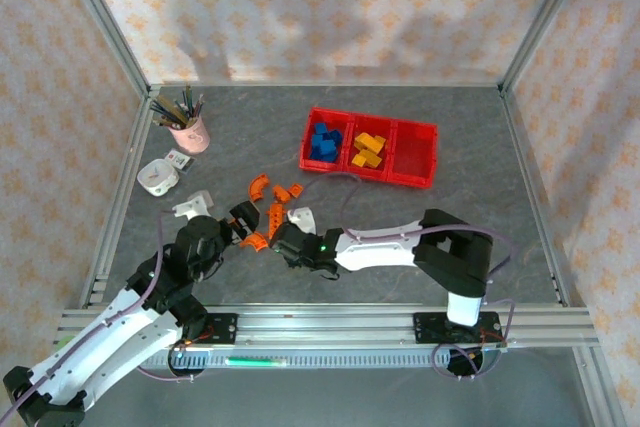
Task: Sort the legos into containers by color
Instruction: Pick up the lego from the bottom-center of the table, then place the lego in the container.
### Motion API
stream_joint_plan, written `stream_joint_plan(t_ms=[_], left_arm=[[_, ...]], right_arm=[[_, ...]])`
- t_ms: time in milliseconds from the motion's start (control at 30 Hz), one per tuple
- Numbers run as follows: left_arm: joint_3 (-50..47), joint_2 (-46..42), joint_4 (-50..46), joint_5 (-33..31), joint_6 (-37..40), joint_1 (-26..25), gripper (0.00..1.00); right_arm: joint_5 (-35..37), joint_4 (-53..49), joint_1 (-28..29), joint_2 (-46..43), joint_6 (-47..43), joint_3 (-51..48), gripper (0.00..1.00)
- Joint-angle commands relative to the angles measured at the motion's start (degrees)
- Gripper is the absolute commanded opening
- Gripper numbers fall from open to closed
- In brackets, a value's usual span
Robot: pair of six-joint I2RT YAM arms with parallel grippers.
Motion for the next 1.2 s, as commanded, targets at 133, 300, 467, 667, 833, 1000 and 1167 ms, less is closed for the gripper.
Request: stream_joint_plan(t_ms=[133,300,467,667,833,1000,1167], left_arm=[[1.18,4.17,5.86,3.27,2.73,0.61,0.99],[2.31,8.87,10.33,6.32,4.58,0.74,0.99],[3.56,13.74,15.26,8.91,5.94,0.74,0.99],[5.81,20.40,20.96,10.80,7.18,0.92,0.99],[6.97,25.06,25.67,12.41,7.18,1.01,0.99],[9.07,30.00,27.56,12.45,7.53,1.35,0.99],[9.27,31.54,29.52,13.03,7.63,1.62,0.99]], right_arm=[[2.07,-0.22,-4.21,-10.50,0.95,-4.55,0.31],[4.51,-1.82,-11.42,-16.37,-2.75,-7.00,0.31],[2.86,-1.57,-22.27,-18.29,-8.52,-5.86,0.31],[4.63,-1.00,-32.65,-12.48,-14.49,1.92,0.32],[3.77,0.10,-38.80,-4.90,-18.16,8.87,0.32],[3.04,-1.32,-42.72,2.48,-20.17,16.50,0.34],[2.72,-3.26,-43.03,4.73,-22.71,21.04,0.51]])
